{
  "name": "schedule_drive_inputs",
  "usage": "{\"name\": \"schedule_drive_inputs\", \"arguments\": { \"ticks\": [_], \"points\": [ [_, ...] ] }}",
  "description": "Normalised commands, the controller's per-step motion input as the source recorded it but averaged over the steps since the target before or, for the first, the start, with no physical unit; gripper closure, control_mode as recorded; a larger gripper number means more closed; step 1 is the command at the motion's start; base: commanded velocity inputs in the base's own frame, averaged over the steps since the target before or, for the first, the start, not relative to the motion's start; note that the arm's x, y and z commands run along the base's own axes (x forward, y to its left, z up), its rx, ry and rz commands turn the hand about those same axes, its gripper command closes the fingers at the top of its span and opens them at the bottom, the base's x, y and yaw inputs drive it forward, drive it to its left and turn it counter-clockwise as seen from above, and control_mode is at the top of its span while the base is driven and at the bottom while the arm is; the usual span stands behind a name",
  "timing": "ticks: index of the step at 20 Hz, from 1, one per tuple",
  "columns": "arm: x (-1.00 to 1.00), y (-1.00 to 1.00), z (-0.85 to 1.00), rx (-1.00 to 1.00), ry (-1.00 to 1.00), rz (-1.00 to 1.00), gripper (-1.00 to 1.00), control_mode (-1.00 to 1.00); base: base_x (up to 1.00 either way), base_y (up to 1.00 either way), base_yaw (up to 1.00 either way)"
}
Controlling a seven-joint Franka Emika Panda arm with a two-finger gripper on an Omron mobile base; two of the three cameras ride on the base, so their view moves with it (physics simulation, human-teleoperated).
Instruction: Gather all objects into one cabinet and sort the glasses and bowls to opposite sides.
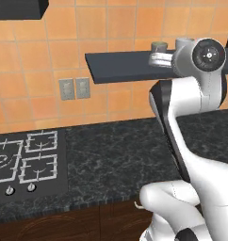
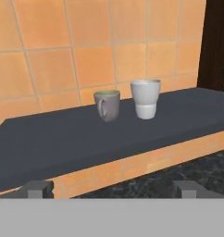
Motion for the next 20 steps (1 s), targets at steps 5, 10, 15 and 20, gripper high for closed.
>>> {"name": "schedule_drive_inputs", "arguments": {
  "ticks": [5,10,15,20],
  "points": [
    [0.88,-0.05,0.00,0.05,0.12,0.00,-1.00,-1.00,0.00,0.00,0.00],
    [0.75,-0.13,0.00,0.05,0.10,0.00,-1.00,-1.00,0.00,0.00,0.00],
    [0.49,-0.20,0.00,0.00,0.01,0.00,-1.00,-1.00,0.00,0.00,0.00],
    [0.44,-0.26,-0.14,0.00,0.00,-0.01,-1.00,-1.00,0.00,0.00,0.00]
  ]
}}
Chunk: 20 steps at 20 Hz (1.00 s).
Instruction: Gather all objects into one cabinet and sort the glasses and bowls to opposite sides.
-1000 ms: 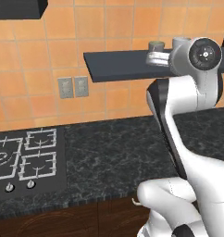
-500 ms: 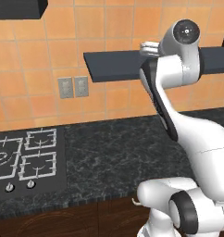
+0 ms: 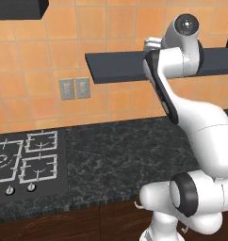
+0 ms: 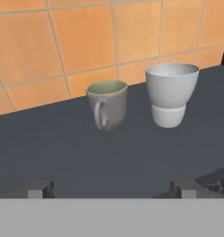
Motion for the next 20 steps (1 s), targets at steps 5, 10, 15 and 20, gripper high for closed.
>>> {"name": "schedule_drive_inputs", "arguments": {
  "ticks": [5,10,15,20],
  "points": [
    [0.46,-0.03,-0.20,0.00,0.00,-0.06,-1.00,-1.00,0.00,0.00,0.00],
    [0.57,0.00,-0.03,0.00,0.00,-0.08,-1.00,-1.00,0.00,0.00,0.00],
    [0.59,0.00,0.00,0.00,0.00,-0.06,-1.00,-1.00,0.00,0.00,0.00],
    [0.41,0.00,-0.09,0.00,0.00,-0.01,-1.00,-1.00,0.00,0.00,0.00]
  ]
}}
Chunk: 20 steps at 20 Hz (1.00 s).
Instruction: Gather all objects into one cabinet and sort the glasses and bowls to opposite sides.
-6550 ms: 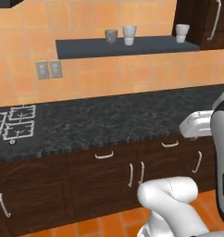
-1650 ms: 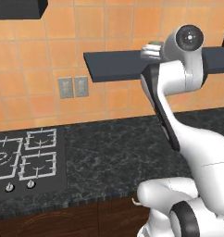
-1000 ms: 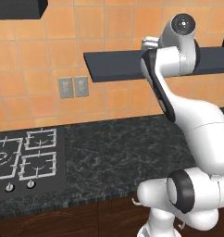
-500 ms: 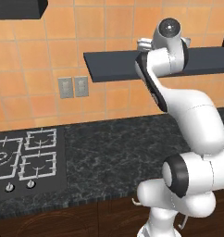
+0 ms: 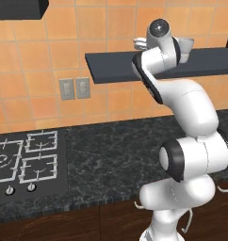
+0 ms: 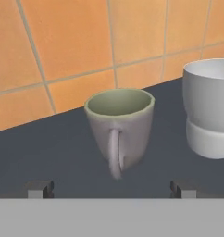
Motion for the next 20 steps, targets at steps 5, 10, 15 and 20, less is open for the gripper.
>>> {"name": "schedule_drive_inputs", "arguments": {
  "ticks": [5,10,15,20],
  "points": [
    [0.30,0.00,-0.19,0.00,0.00,0.00,-1.00,-1.00,0.00,0.00,0.00],
    [0.19,-0.08,-0.12,0.00,0.00,0.00,-1.00,-1.00,0.00,0.00,0.00],
    [0.18,-0.03,-0.08,0.00,0.00,-0.01,-1.00,-1.00,0.00,0.00,0.00],
    [0.14,-0.09,-0.01,0.00,0.00,-0.03,-1.00,-1.00,0.00,0.00,0.00]
  ]
}}
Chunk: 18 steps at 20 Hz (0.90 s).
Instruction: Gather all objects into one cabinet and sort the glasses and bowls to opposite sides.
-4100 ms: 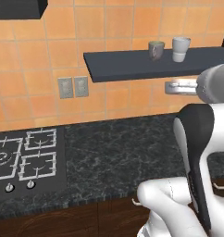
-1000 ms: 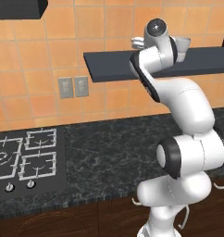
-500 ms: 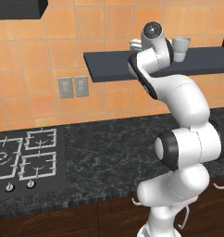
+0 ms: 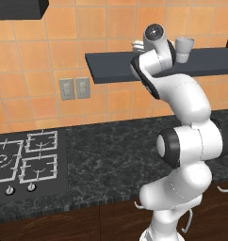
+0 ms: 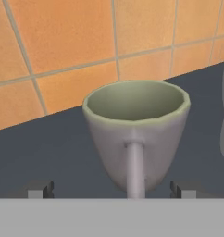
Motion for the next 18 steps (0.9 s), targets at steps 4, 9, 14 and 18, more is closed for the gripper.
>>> {"name": "schedule_drive_inputs", "arguments": {
  "ticks": [4,9,14,18],
  "points": [
    [0.11,-0.14,0.00,0.00,0.00,-0.02,-1.00,-1.00,0.00,0.00,0.00],
    [0.08,-0.10,-0.03,0.00,0.00,-0.01,-1.00,-1.00,0.00,0.00,0.00],
    [0.03,-0.03,-0.11,0.00,0.00,0.00,1.00,-1.00,0.00,0.00,0.00],
    [0.00,-0.07,-0.05,0.00,0.00,0.00,1.00,-1.00,0.00,0.00,0.00]
  ]
}}
